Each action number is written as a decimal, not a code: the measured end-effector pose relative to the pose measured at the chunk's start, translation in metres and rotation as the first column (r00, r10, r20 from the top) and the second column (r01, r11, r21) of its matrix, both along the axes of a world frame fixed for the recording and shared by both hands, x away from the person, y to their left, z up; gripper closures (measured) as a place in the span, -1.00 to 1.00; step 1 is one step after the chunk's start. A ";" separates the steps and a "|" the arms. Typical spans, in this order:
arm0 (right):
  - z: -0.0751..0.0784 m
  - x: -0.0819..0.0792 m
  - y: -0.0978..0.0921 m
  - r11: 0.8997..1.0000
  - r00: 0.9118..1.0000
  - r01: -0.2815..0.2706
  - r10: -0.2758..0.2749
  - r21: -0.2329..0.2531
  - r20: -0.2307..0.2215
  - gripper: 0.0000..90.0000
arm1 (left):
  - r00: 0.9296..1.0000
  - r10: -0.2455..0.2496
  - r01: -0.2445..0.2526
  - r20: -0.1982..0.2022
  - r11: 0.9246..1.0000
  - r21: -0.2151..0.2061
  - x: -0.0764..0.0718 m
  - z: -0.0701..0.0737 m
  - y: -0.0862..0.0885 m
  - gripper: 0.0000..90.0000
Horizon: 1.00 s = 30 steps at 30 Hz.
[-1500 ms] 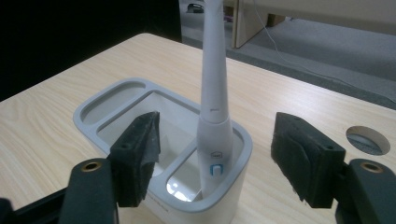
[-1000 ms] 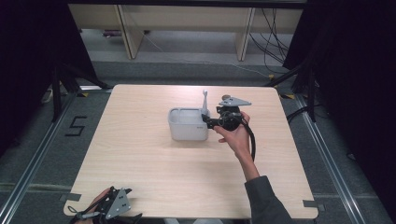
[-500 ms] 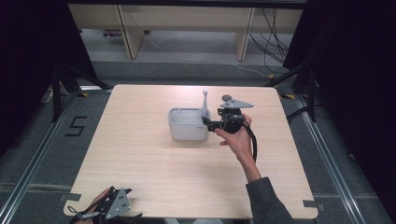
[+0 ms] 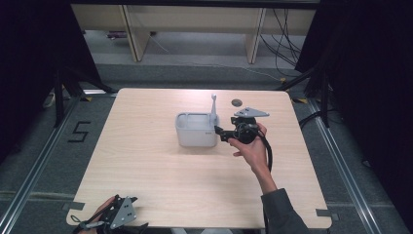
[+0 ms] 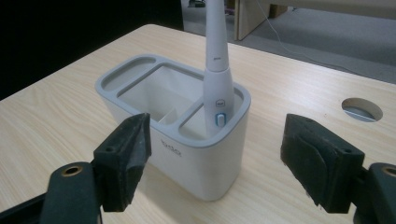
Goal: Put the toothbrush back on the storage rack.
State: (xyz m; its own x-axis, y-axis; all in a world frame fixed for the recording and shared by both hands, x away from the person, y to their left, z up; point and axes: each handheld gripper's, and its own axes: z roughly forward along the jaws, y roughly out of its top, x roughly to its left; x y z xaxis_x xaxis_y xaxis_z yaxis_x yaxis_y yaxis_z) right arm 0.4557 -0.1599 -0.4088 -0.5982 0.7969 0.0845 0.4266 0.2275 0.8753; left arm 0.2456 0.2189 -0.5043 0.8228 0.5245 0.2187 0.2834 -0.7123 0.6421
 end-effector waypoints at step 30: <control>-0.008 -0.025 0.003 0.998 0.998 -0.059 0.058 -0.032 -0.023 -0.51 | 1.000 -0.004 0.004 -0.008 1.000 0.004 0.000 0.000 0.001 -0.65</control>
State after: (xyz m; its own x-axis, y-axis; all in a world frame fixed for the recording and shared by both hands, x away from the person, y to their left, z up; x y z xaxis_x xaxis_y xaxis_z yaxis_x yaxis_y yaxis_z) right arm 0.4309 -0.1568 -0.4172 -0.6424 0.7629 0.0723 0.4305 0.2812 0.8577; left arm 0.2459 0.2196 -0.5042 0.8266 0.5204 0.2141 0.2855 -0.7158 0.6373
